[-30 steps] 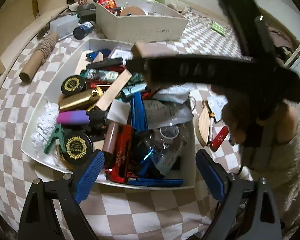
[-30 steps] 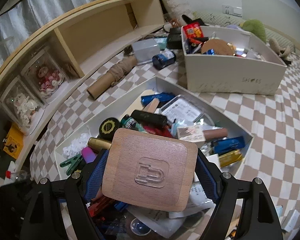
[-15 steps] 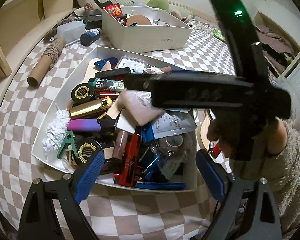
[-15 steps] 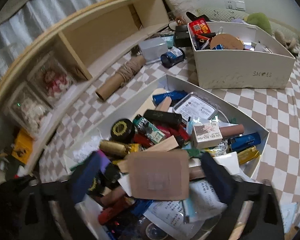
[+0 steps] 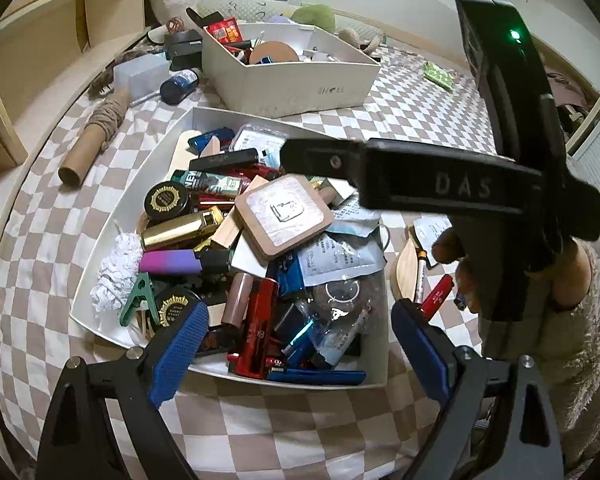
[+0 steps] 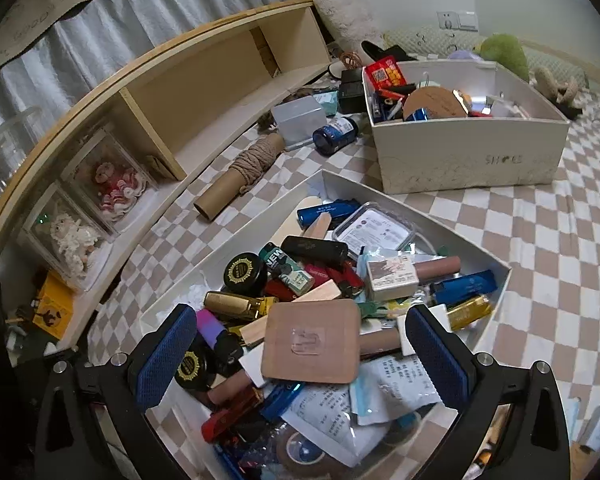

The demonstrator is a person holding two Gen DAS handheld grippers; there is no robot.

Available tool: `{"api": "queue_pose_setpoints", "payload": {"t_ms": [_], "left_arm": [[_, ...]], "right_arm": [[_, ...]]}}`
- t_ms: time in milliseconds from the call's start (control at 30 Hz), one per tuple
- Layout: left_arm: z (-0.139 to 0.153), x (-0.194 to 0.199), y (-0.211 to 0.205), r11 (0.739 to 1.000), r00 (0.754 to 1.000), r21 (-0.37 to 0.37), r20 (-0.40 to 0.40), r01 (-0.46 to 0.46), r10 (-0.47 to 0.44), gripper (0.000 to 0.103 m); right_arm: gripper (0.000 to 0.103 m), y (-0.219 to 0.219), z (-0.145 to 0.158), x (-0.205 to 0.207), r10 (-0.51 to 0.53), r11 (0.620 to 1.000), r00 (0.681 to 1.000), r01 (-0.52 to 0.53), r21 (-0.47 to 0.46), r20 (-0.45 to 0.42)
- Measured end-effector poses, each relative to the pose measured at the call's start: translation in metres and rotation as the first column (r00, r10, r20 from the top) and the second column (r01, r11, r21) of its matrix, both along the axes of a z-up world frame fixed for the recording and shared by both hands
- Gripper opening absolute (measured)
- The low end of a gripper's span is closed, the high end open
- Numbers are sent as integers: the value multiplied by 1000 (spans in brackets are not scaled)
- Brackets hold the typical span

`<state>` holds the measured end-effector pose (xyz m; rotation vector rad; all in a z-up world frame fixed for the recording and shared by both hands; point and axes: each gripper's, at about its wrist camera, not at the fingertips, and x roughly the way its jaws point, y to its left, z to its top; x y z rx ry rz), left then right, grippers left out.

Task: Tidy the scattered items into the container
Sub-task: 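Move both open grippers back over the remaining items on the bed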

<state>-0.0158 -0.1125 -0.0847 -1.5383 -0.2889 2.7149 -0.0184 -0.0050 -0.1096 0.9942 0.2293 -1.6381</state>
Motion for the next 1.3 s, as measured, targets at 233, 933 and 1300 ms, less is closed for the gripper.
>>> {"api": "queue_pose_setpoints", "payload": {"t_ms": [233,933,1300], "left_arm": [[8,-2,3,1000,1000,-22,-19,-12,12,93],[48,1,4,993,980,26,-162,-117,120,93],[64,6,34,995,974,-14,-206,-97,92,93]], "right_arm": [[103,16,21,-2,-36,999,997,34,-32,-64],[103,103,55,-19,-146,989,973,137,-64,-179],[103,150,59,-27,-191,982,960,184,-52,-206]]}}
